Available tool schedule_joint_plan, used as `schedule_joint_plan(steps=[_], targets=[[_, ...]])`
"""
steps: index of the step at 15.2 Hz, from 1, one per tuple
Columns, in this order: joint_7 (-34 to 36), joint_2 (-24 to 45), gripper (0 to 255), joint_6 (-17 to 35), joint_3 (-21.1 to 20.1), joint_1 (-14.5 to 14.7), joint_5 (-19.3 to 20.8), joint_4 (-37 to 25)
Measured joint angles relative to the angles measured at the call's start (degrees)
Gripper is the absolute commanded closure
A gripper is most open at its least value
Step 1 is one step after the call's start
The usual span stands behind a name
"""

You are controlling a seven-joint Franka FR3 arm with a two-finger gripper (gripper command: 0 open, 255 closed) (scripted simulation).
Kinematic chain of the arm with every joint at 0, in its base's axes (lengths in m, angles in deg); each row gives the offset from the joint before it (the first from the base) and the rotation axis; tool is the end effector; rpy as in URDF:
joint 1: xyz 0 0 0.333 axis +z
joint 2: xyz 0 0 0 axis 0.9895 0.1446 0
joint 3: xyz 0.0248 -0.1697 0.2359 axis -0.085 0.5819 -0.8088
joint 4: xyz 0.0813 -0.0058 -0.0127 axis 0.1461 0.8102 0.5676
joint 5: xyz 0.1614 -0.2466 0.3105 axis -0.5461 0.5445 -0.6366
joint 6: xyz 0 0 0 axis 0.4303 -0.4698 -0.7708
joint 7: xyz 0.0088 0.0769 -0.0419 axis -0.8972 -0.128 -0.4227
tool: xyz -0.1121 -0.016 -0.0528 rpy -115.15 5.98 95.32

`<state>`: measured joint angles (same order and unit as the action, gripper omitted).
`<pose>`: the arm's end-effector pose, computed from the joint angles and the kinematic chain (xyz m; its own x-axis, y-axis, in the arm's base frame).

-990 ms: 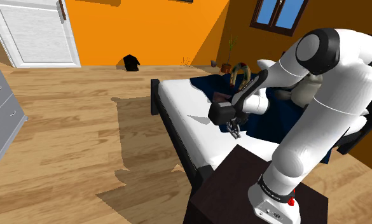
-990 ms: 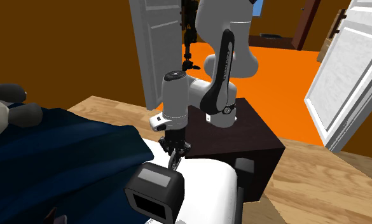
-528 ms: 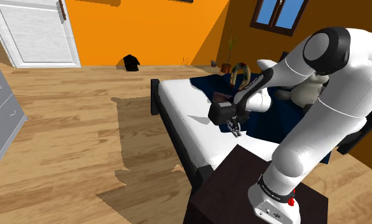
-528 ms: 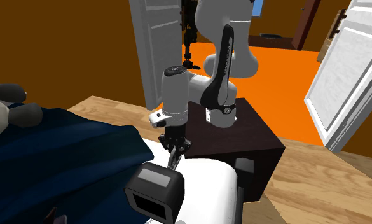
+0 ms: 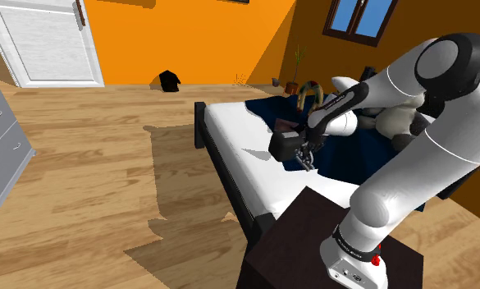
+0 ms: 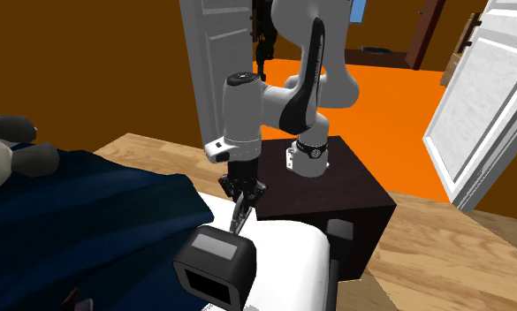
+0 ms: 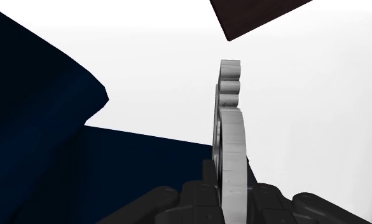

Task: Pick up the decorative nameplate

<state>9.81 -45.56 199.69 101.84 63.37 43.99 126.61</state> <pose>0.3182 -0.3038 0.2144 0.8812 -0.4558 0.1255 -0.4579 -0.8889 -0.0137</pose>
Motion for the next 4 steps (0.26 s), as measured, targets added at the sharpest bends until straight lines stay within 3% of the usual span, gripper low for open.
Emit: schedule_joint_plan(steps=[4], targets=[[1.79, -3.27, 255, -3.64, -0.85, -1.04, 2.28, -0.56]])
